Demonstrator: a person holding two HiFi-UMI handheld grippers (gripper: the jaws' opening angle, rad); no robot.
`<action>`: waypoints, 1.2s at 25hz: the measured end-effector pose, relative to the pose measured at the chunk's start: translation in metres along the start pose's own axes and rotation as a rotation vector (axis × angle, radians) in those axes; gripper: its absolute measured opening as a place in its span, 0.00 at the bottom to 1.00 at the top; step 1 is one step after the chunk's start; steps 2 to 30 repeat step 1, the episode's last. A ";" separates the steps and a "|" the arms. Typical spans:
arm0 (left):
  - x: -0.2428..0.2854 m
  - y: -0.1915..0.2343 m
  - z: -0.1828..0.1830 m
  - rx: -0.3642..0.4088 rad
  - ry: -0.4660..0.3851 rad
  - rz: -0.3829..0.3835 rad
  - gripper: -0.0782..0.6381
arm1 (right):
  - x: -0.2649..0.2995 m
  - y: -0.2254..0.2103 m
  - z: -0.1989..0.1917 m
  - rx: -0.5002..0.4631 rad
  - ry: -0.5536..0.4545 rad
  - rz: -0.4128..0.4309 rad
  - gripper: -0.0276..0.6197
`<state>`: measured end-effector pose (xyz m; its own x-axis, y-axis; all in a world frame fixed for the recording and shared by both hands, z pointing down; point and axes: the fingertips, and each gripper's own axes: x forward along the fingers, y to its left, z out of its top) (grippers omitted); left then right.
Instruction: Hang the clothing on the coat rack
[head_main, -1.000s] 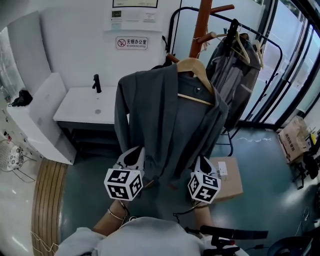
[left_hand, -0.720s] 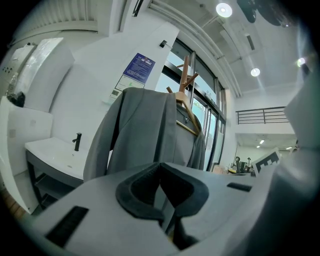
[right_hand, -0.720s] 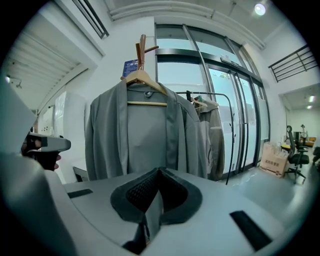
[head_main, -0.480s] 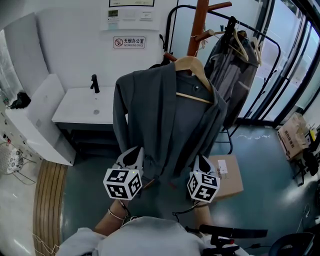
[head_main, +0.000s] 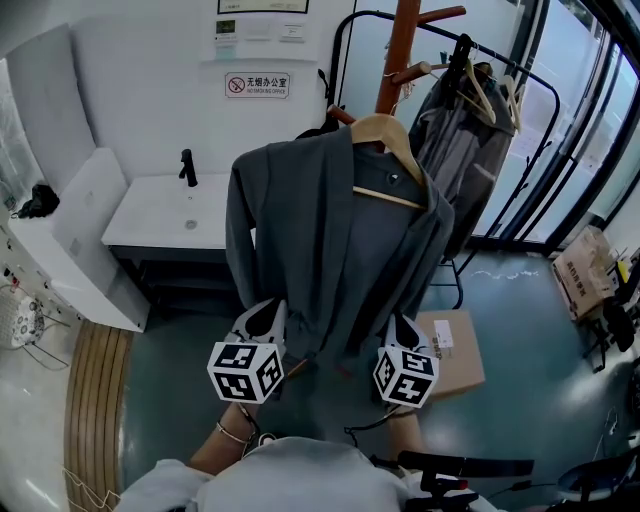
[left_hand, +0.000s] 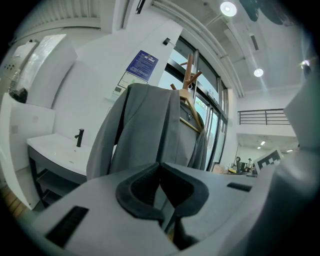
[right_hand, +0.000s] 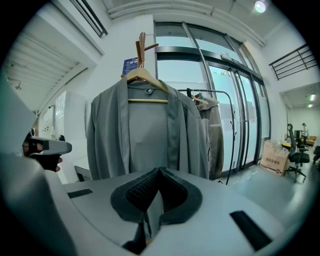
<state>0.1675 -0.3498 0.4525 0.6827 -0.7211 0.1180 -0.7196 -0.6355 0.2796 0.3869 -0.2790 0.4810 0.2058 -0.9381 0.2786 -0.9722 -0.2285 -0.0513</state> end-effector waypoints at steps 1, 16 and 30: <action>0.000 0.000 -0.001 0.000 0.003 0.000 0.12 | 0.000 0.000 -0.001 0.001 0.001 -0.001 0.08; 0.000 0.000 -0.001 0.000 0.003 0.000 0.12 | 0.000 0.000 -0.001 0.001 0.001 -0.001 0.08; 0.000 0.000 -0.001 0.000 0.003 0.000 0.12 | 0.000 0.000 -0.001 0.001 0.001 -0.001 0.08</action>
